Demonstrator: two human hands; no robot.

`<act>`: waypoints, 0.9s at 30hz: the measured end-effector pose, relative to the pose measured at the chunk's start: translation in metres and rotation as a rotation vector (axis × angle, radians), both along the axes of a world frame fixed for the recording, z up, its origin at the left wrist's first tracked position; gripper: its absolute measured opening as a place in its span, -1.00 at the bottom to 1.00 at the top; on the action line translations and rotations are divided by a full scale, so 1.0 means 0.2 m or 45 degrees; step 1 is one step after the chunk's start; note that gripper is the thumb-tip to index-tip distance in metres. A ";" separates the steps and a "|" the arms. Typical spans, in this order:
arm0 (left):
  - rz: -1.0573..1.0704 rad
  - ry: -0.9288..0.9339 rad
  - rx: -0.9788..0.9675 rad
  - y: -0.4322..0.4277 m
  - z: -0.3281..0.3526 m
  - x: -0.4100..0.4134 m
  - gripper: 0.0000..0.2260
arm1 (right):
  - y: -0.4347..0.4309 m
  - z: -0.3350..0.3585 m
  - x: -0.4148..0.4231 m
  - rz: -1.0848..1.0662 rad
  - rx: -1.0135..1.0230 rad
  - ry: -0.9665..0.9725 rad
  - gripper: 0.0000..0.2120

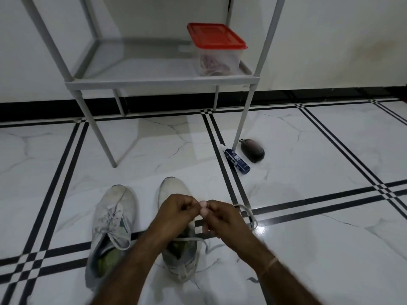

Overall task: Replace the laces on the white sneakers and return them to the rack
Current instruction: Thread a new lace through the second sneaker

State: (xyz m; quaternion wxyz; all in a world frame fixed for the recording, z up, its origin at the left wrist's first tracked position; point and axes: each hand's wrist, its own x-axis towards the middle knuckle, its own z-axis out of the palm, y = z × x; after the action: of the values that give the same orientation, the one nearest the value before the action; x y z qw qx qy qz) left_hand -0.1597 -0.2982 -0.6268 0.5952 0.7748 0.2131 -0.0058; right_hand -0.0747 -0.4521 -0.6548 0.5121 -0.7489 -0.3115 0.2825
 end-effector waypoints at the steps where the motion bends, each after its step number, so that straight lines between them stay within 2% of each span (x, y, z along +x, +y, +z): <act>1: 0.029 0.020 0.004 0.02 0.00 0.00 -0.68 | 0.00 -0.04 0.02 -0.041 0.016 -0.091 -0.85; 3: 0.113 0.055 -0.001 0.11 0.01 -0.05 -0.68 | -0.05 -0.10 0.14 -0.230 -0.067 -0.274 -0.77; 5: 0.202 0.034 0.034 0.20 -0.02 -0.14 -0.69 | -0.17 -0.14 0.27 -0.459 -0.283 -0.424 -0.74; 7: 0.245 0.015 0.100 0.26 -0.05 -0.19 -0.73 | -0.24 -0.15 0.32 -0.605 -0.413 -0.561 -0.82; 8: 0.223 0.025 0.122 0.26 -0.07 -0.19 -0.75 | -0.23 -0.15 0.29 -0.590 -0.344 -0.527 -0.93; 9: 0.175 0.025 0.138 0.24 -0.08 -0.18 -0.77 | -0.18 -0.13 0.23 -0.514 -0.210 -0.416 -0.88; 11: 0.075 -0.003 0.141 0.16 -0.07 -0.11 -0.82 | -0.04 -0.08 0.08 -0.229 0.050 -0.023 -0.75; 13: 0.060 -0.048 0.129 0.10 -0.06 -0.05 -0.87 | 0.08 -0.02 -0.04 -0.032 0.138 0.229 -0.79; 15: 0.114 -0.041 0.176 0.12 -0.06 -0.03 -0.87 | 0.12 -0.05 -0.03 -0.084 0.125 0.051 -0.85; 16: 0.127 -0.024 0.220 0.15 -0.07 -0.04 -0.86 | 0.09 -0.07 0.01 -0.122 0.086 -0.106 -0.84; 18: 0.117 0.030 0.291 0.21 -0.11 -0.09 -0.82 | 0.03 -0.10 0.11 -0.192 -0.006 -0.257 -0.81; 21: 0.191 0.121 0.195 0.27 -0.17 -0.17 -0.81 | -0.02 -0.15 0.18 -0.266 -0.043 -0.237 -0.83; 23: 0.314 0.130 0.110 0.27 -0.20 -0.18 -0.83 | -0.02 -0.19 0.19 -0.338 -0.119 -0.321 -0.86; 25: 0.302 0.116 0.117 0.25 -0.20 -0.16 -0.83 | 0.02 -0.20 0.16 -0.330 -0.119 -0.359 -0.98; 27: 0.227 0.077 0.060 0.20 -0.17 -0.11 -0.79 | 0.09 -0.18 0.09 -0.192 -0.014 -0.158 -0.78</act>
State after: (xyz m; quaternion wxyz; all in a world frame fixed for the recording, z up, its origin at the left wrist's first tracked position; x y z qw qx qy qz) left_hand -0.1810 -0.2588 -0.6607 0.5683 0.7660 0.2992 0.0291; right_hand -0.0565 -0.4346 -0.6899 0.5076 -0.7890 -0.2839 0.1981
